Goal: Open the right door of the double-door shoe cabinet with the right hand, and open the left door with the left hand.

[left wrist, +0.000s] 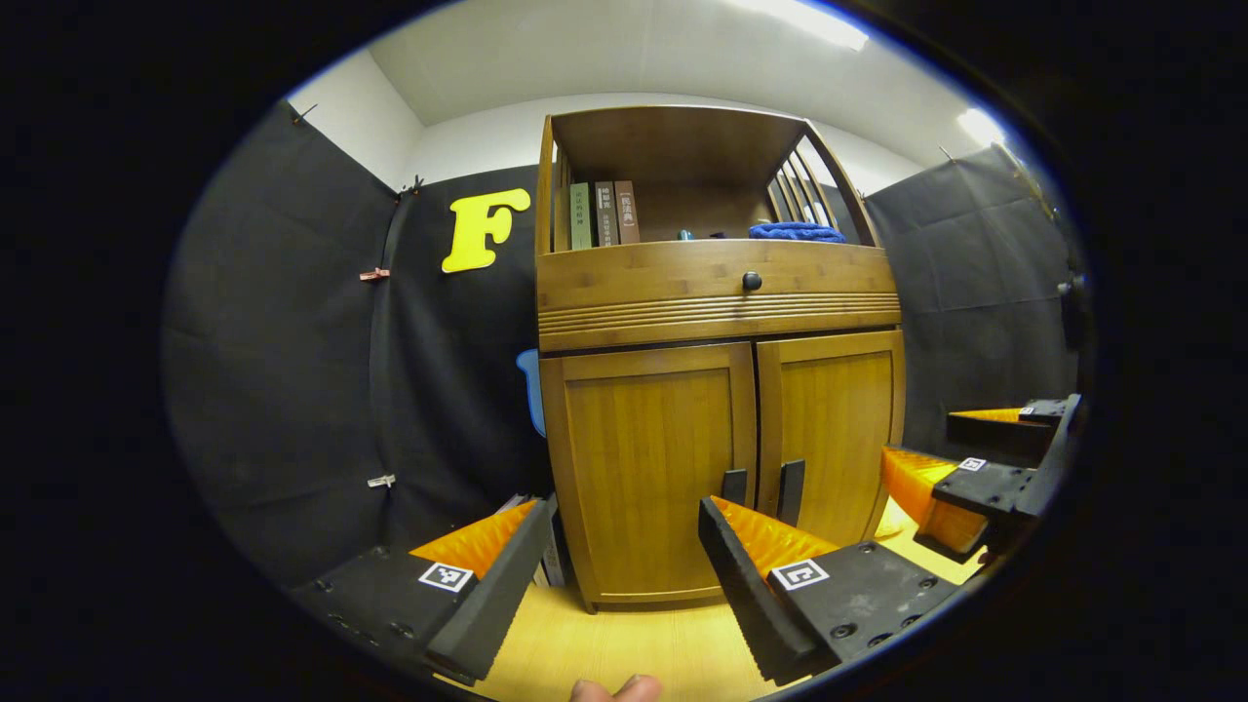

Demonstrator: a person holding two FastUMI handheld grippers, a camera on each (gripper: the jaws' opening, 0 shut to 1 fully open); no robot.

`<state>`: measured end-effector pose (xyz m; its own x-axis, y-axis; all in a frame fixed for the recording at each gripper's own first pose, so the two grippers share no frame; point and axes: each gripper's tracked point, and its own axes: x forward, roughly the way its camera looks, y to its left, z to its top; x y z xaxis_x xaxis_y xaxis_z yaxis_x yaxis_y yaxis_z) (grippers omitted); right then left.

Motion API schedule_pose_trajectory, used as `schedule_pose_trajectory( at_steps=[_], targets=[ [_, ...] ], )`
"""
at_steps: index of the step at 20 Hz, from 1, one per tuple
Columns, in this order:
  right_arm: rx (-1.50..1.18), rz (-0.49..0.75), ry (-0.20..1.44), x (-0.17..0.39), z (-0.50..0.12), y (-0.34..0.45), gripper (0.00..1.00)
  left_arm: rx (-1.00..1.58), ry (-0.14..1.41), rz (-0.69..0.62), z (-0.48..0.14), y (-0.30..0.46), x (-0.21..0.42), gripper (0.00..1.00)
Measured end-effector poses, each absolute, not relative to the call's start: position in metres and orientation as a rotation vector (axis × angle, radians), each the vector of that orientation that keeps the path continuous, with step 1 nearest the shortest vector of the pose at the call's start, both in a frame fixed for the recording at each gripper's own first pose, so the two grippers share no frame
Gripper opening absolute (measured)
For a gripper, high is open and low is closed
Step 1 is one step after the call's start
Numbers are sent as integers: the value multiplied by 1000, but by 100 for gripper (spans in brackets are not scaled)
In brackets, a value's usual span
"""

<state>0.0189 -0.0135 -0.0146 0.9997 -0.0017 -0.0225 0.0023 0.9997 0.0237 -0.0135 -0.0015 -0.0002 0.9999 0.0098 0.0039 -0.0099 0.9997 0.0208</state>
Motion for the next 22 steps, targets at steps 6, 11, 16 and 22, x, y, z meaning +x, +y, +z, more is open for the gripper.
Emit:
schedule_pose_trajectory(
  at_steps=[6,11,16,22],
  targets=[
    [1,41,70,80,-45,-8,99,44,1,34,-3,7,-22,96],
    [14,38,135,133,-82,-2,98,51,12,58,-7,19,-24,96],
    [81,30,224,168,-119,0,98,35,32,78,-15,32,-17,96],
    [111,35,287,198,-145,12,75,29,46,77,-21,41,4,95]
  ],
)
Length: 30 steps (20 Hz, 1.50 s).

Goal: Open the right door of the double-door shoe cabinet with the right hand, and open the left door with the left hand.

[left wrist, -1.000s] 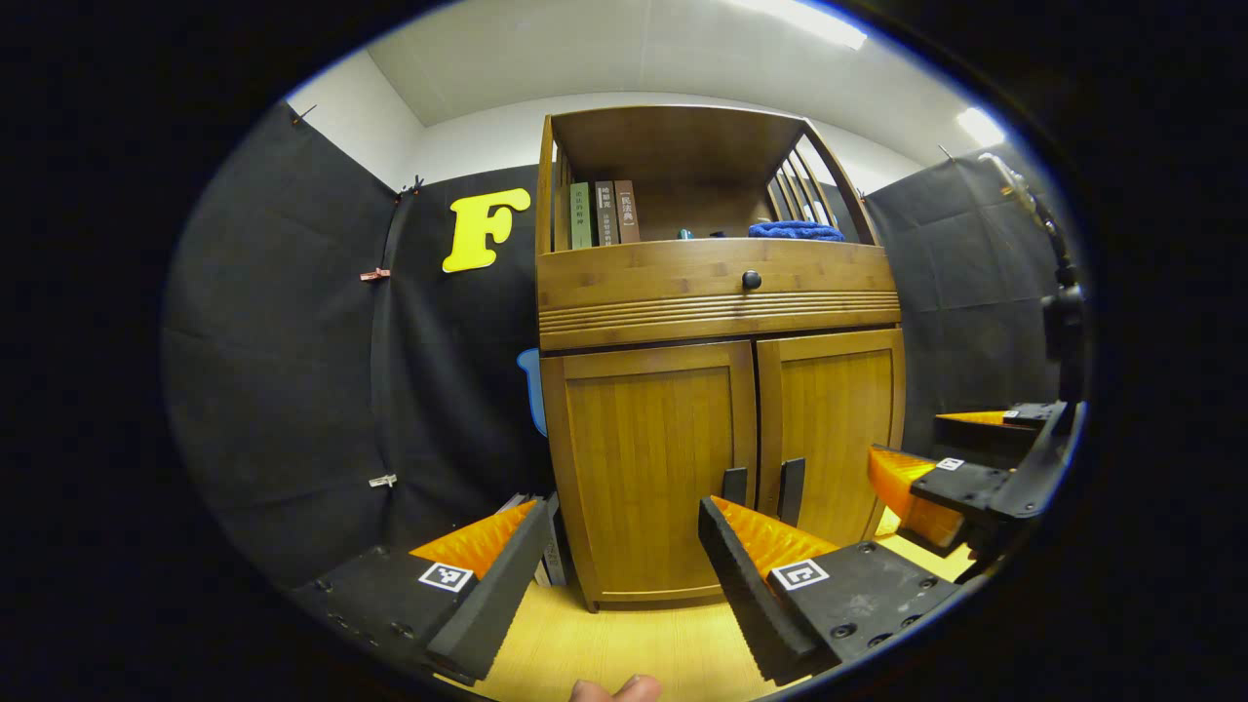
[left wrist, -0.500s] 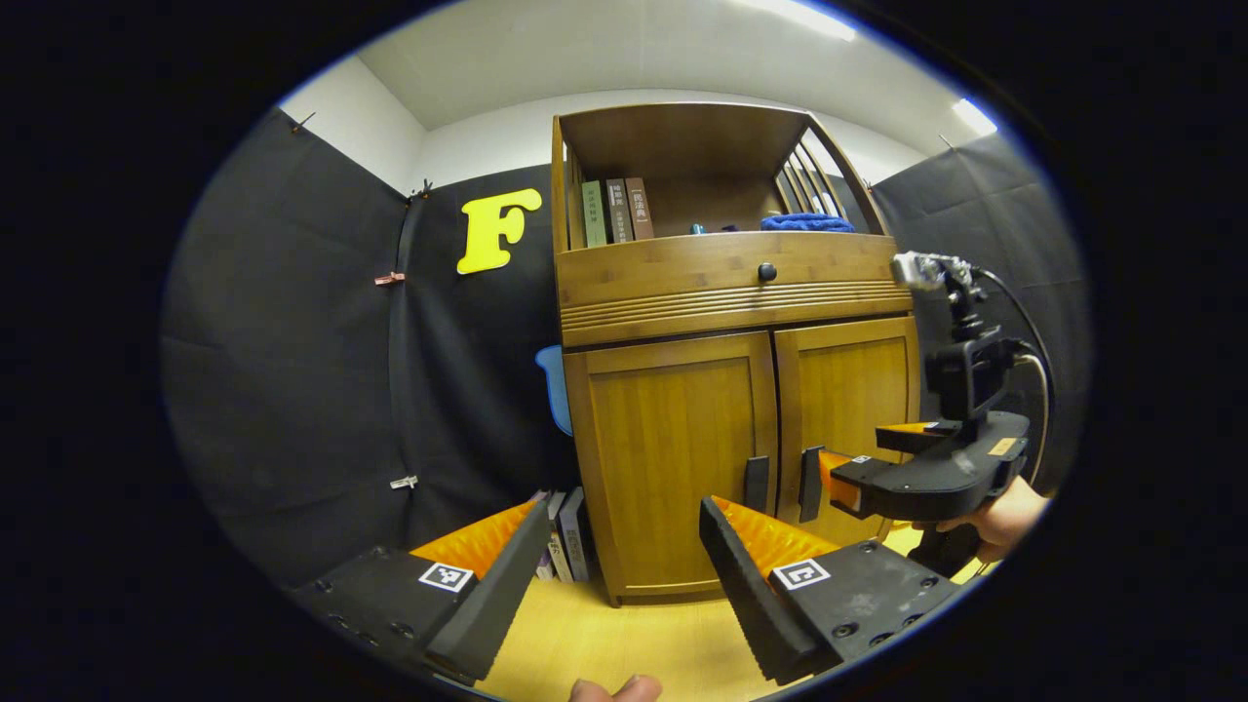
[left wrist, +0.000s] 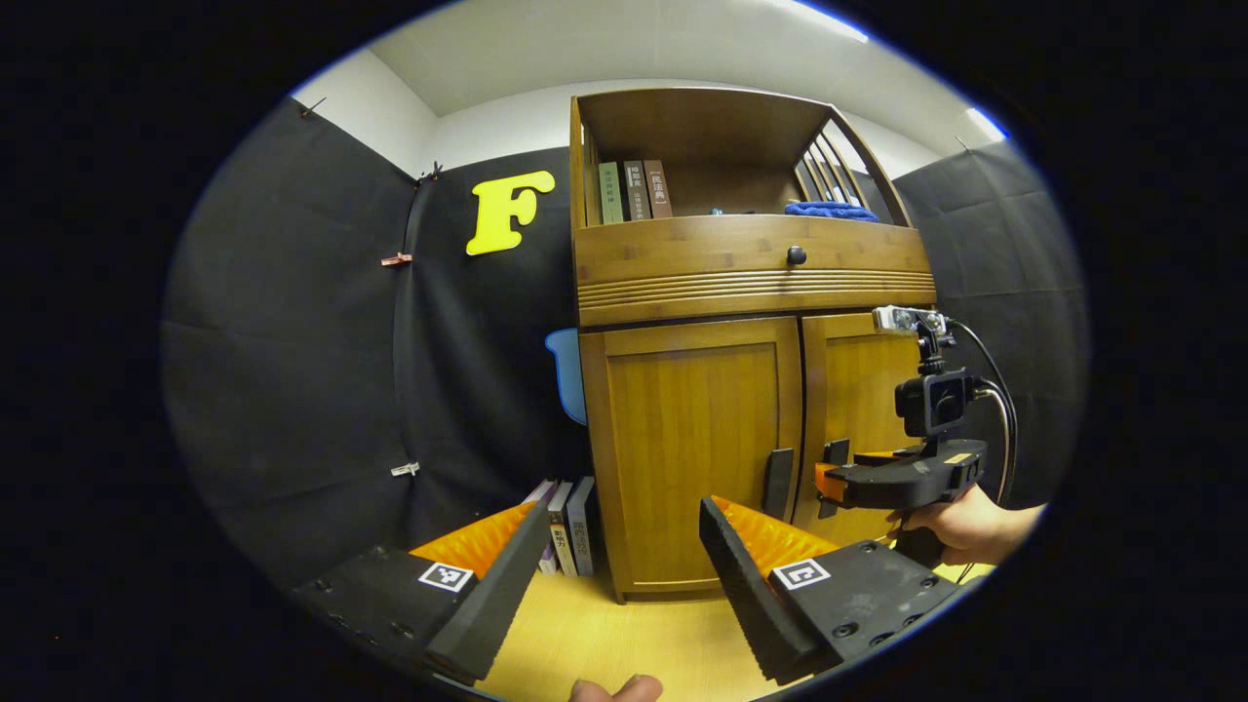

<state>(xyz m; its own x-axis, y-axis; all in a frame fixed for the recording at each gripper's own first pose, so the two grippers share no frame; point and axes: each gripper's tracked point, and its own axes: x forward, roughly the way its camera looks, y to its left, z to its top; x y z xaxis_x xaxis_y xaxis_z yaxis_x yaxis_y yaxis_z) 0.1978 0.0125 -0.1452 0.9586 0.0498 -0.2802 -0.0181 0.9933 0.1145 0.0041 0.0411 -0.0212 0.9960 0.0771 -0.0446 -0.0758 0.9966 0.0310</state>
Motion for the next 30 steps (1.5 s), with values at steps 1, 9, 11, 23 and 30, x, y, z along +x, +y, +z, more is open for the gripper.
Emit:
schedule_pose_trajectory(
  at_steps=[1,9,11,23,30],
  targets=[
    [111,28,289,204,-147,12,75,37,43,77,-21,42,8,95],
    [64,18,274,216,-157,11,35,41,42,89,-23,52,19,96],
    [72,31,278,214,-157,12,28,39,42,89,-23,53,18,95],
    [117,140,282,209,-149,10,27,45,39,108,-19,43,-6,96],
    [140,197,284,208,-149,11,27,23,49,105,-16,21,-17,95]
  ],
)
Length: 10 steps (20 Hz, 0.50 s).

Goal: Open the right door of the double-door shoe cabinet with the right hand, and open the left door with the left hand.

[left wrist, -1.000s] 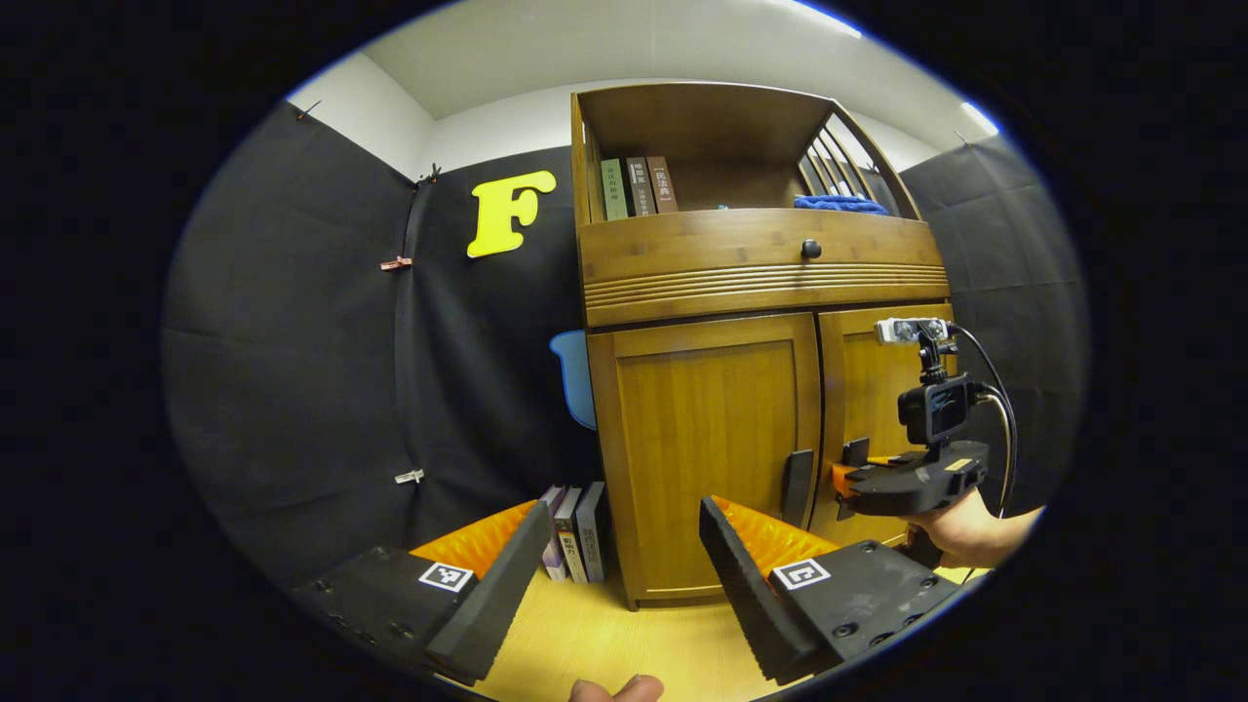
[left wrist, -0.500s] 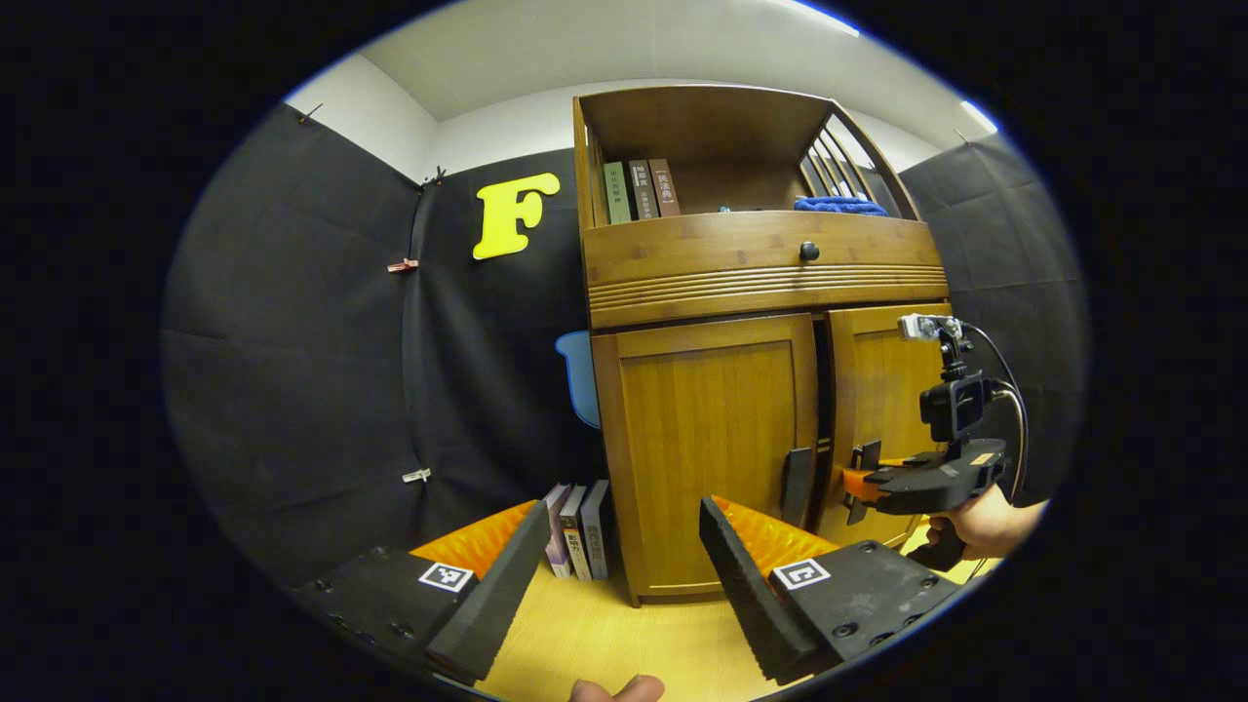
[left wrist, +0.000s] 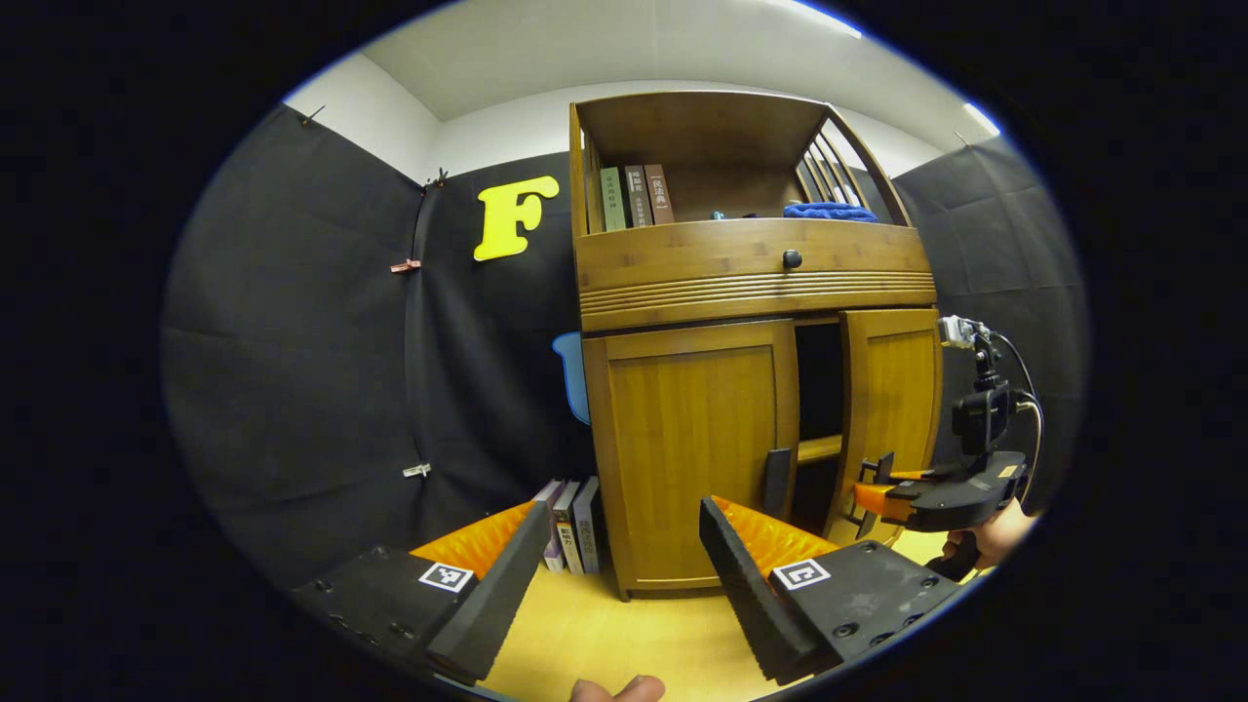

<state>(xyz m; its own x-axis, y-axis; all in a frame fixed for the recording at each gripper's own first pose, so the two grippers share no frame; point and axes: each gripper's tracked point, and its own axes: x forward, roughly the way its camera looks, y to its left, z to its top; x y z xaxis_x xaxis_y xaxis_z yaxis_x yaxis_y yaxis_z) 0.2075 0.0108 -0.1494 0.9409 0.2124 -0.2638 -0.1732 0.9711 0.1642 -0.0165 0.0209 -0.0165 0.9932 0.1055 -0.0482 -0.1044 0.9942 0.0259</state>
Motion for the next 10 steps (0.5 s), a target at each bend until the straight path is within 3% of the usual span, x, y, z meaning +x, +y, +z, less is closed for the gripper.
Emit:
schedule_pose_trajectory(
  at_steps=[10],
  targets=[
    [132,259,279,199,-132,11,27,-1,58,99,-5,-38,-5,95]
  ],
)
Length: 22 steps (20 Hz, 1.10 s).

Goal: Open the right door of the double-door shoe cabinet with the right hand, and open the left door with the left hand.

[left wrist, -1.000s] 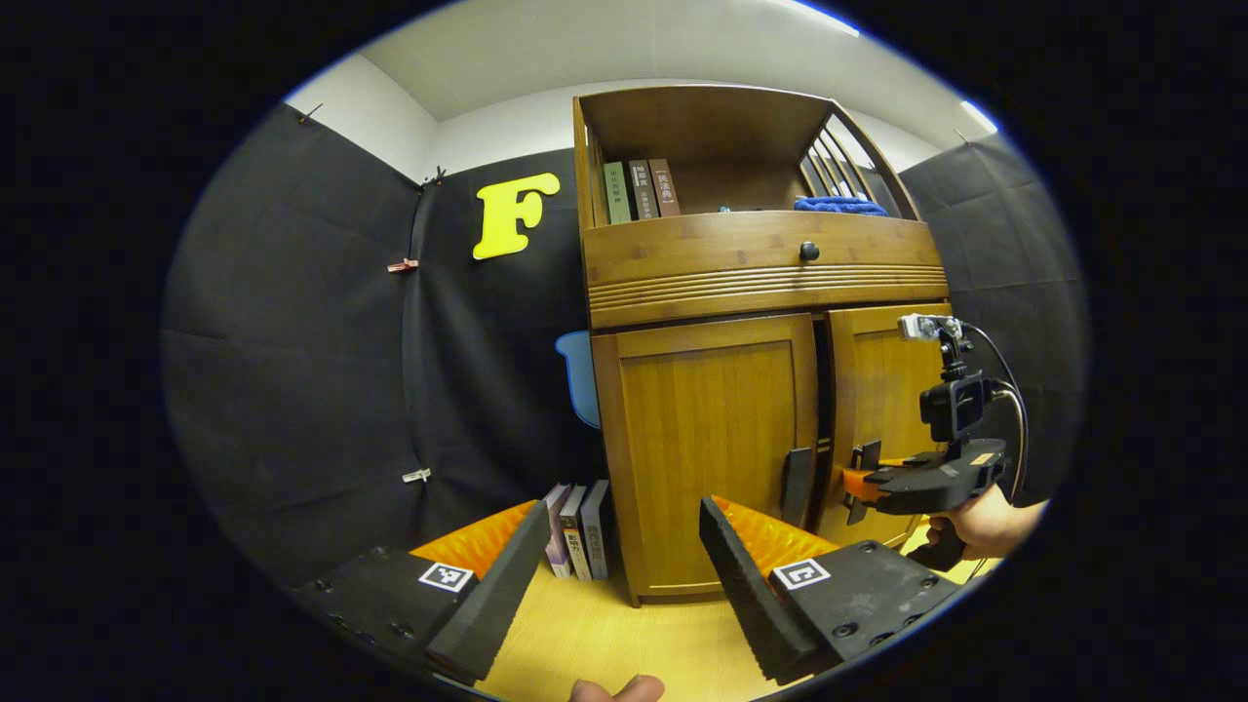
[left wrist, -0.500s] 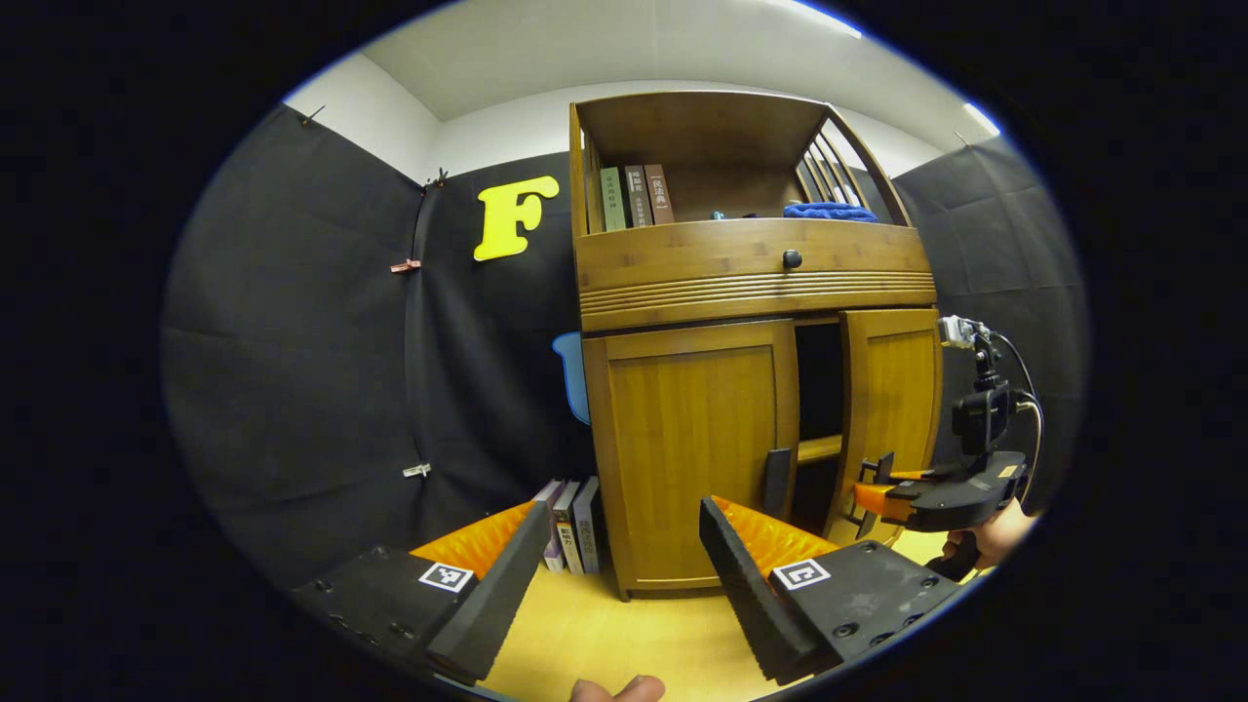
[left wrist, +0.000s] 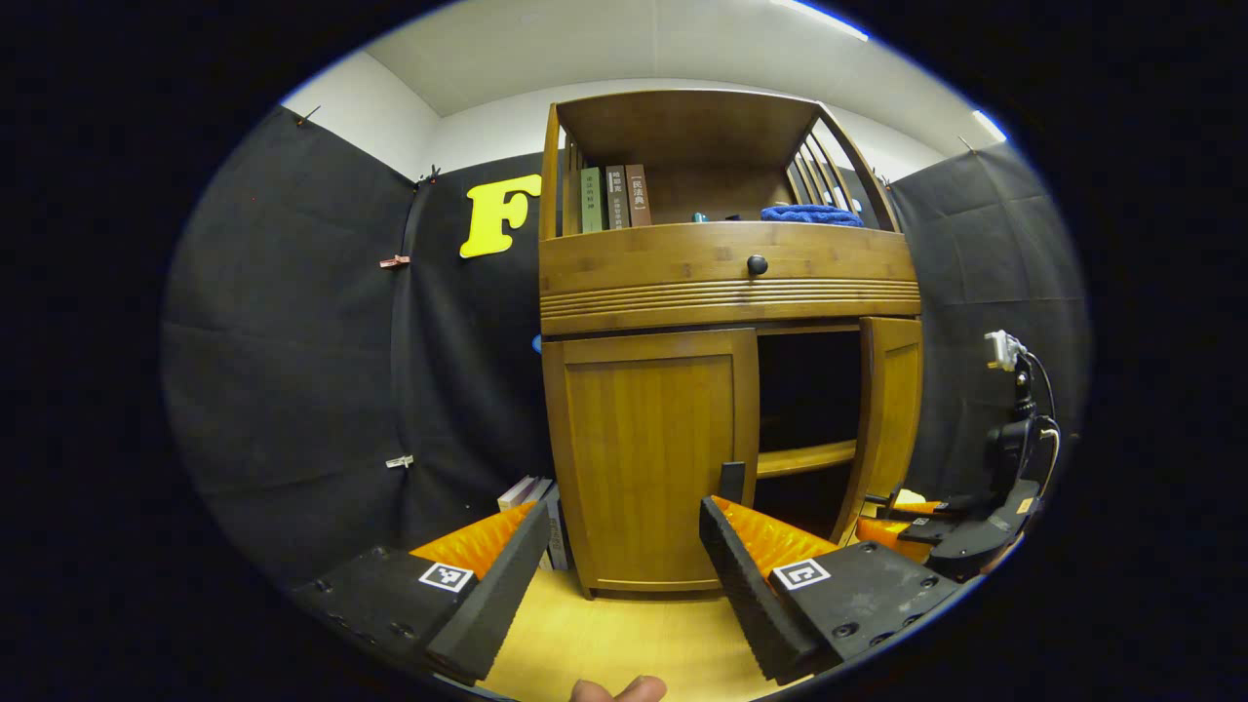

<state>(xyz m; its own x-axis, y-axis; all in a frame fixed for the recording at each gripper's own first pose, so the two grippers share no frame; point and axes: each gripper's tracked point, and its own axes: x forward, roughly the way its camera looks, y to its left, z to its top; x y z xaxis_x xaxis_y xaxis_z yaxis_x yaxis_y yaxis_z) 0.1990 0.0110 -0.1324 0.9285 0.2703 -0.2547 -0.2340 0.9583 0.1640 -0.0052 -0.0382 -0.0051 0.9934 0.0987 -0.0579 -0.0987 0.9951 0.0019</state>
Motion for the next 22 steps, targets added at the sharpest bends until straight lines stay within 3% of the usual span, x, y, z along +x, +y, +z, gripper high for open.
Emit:
schedule_pose_trajectory(
  at_steps=[20,22],
  targets=[
    [58,269,265,169,-119,-57,26,-54,64,59,1,-172,6,96],
    [49,256,262,169,-119,-71,22,-66,69,61,-1,-184,4,95]
  ],
)
